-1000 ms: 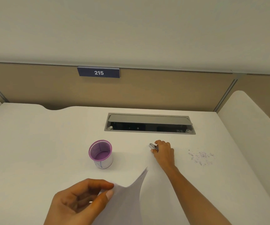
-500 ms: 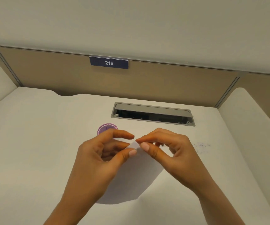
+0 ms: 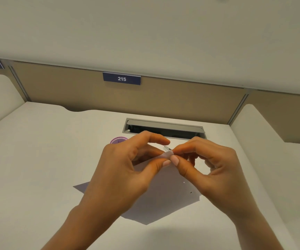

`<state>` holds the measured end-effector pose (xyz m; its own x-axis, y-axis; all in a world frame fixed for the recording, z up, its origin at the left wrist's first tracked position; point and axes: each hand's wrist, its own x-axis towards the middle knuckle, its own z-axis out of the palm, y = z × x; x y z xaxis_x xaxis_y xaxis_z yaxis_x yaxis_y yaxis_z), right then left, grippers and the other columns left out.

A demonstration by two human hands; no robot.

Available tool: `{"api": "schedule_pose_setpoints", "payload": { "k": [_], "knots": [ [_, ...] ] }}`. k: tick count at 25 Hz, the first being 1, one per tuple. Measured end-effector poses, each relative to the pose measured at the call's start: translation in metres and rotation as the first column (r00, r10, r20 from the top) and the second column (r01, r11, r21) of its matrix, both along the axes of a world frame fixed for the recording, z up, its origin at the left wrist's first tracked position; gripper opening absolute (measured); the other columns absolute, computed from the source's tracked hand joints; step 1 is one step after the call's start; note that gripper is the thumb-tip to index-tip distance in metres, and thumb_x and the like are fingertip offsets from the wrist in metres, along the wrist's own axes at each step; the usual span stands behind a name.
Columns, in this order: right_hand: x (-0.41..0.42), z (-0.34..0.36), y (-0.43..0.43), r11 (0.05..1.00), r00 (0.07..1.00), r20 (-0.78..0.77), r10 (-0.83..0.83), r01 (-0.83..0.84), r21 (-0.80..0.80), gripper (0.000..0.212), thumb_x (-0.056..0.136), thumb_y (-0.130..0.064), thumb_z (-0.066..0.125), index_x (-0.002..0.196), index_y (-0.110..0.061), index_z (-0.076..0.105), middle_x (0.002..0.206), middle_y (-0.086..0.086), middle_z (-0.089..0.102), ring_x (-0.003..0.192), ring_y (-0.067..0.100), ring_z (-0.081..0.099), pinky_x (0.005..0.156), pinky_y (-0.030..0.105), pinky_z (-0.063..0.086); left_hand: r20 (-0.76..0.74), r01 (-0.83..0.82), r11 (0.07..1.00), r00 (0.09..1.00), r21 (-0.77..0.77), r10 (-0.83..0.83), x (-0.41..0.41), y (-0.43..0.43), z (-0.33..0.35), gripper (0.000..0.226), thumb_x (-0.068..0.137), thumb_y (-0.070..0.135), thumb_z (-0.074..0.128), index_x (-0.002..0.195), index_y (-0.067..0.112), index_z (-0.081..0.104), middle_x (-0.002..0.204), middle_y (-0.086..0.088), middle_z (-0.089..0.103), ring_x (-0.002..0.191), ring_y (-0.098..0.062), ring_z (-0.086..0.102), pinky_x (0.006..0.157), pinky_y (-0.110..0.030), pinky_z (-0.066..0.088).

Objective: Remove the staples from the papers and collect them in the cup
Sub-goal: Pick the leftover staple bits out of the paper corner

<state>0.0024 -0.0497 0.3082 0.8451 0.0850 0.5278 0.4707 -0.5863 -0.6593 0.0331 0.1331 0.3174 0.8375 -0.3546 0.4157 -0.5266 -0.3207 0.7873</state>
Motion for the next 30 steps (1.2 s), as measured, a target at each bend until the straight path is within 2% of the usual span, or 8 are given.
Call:
{"api": "schedule_pose_setpoints", "payload": {
  "k": [3,6,9,12,14,17,23,30],
  "knots": [
    [-0.014,0.003,0.003,0.998,1.000,-0.002,-0.022,0.023,0.063,0.009,0.080,-0.038,0.063,0.088,-0.035,0.067,0.079,-0.021,0.067,0.083,0.006,0.064,0.065,0.010,0.052,-0.001,-0.012,1.000,1.000,-0.010,0.012,-0.012,0.005,0.000,0.035,0.069,0.043,0.068,0.103,0.033,0.070,0.084,0.022,0.073,0.085,0.003,0.068,0.081,-0.010,0.053],
    [-0.025,0.003,0.005,0.995,0.999,-0.017,-0.045,0.046,0.092,0.010,0.080,-0.041,0.061,0.088,-0.037,0.066,0.081,-0.019,0.069,0.084,0.006,0.064,0.065,0.009,0.051,0.000,-0.034,0.999,0.999,-0.005,0.034,-0.020,0.008,-0.001,0.031,0.071,0.047,0.065,0.097,0.032,0.074,0.086,0.019,0.074,0.084,-0.001,0.069,0.079,-0.017,0.056],
    [-0.035,0.001,0.009,0.995,0.997,0.001,-0.075,0.075,0.065,0.012,0.080,-0.040,0.061,0.088,-0.033,0.066,0.081,-0.024,0.066,0.084,0.005,0.064,0.065,0.009,0.052,0.006,-0.040,0.999,0.999,-0.002,0.040,-0.027,0.007,-0.002,0.026,0.071,0.048,0.063,0.090,0.034,0.074,0.082,0.022,0.073,0.081,0.000,0.068,0.075,-0.013,0.056],
    [-0.042,-0.003,0.013,0.992,0.989,0.093,-0.118,0.121,-0.023,0.009,0.082,-0.032,0.064,0.087,-0.025,0.068,0.080,-0.023,0.061,0.079,-0.002,0.060,0.063,0.005,0.047,0.039,-0.052,0.999,0.998,0.000,0.052,-0.035,0.003,-0.004,0.017,0.073,0.049,0.064,0.085,0.038,0.069,0.079,0.029,0.068,0.082,0.006,0.065,0.070,-0.005,0.051],
    [-0.047,-0.006,0.014,0.984,0.974,0.170,-0.151,0.165,-0.071,0.010,0.082,-0.026,0.066,0.085,-0.018,0.070,0.078,-0.018,0.060,0.074,-0.003,0.055,0.061,0.005,0.044,0.088,-0.077,0.997,0.993,0.014,0.075,-0.041,0.001,-0.007,0.013,0.076,0.051,0.066,0.084,0.040,0.066,0.079,0.032,0.065,0.083,0.008,0.064,0.069,-0.002,0.049],
    [-0.054,-0.013,0.017,0.960,0.934,0.293,-0.203,0.249,-0.129,0.011,0.083,-0.022,0.070,0.085,-0.011,0.071,0.077,-0.006,0.065,0.073,-0.001,0.050,0.063,0.006,0.042,0.219,-0.141,0.989,0.967,0.043,0.129,-0.049,-0.002,-0.009,0.021,0.076,0.055,0.062,0.085,0.036,0.066,0.079,0.024,0.068,0.079,-0.001,0.065,0.067,-0.007,0.051],
    [-0.066,-0.025,0.017,0.926,0.827,0.509,-0.238,0.351,-0.137,0.021,0.082,-0.024,0.067,0.081,-0.004,0.074,0.079,0.008,0.073,0.076,0.009,0.057,0.075,0.008,0.044,0.476,-0.160,0.987,0.868,0.001,0.140,-0.061,-0.004,-0.019,0.021,0.081,0.037,0.063,0.085,0.017,0.069,0.084,0.003,0.073,0.074,-0.011,0.063,0.066,-0.021,0.051],
    [-0.079,-0.035,0.022,0.941,0.750,0.616,-0.240,0.336,-0.043,0.018,0.091,-0.031,0.062,0.092,-0.012,0.062,0.079,0.008,0.072,0.075,0.014,0.061,0.073,0.018,0.052,0.561,-0.053,0.999,0.827,-0.005,0.047,-0.068,0.002,-0.017,0.019,0.080,0.034,0.064,0.094,0.023,0.057,0.086,0.001,0.074,0.087,-0.010,0.059,0.081,-0.010,0.044]
  ]
}}
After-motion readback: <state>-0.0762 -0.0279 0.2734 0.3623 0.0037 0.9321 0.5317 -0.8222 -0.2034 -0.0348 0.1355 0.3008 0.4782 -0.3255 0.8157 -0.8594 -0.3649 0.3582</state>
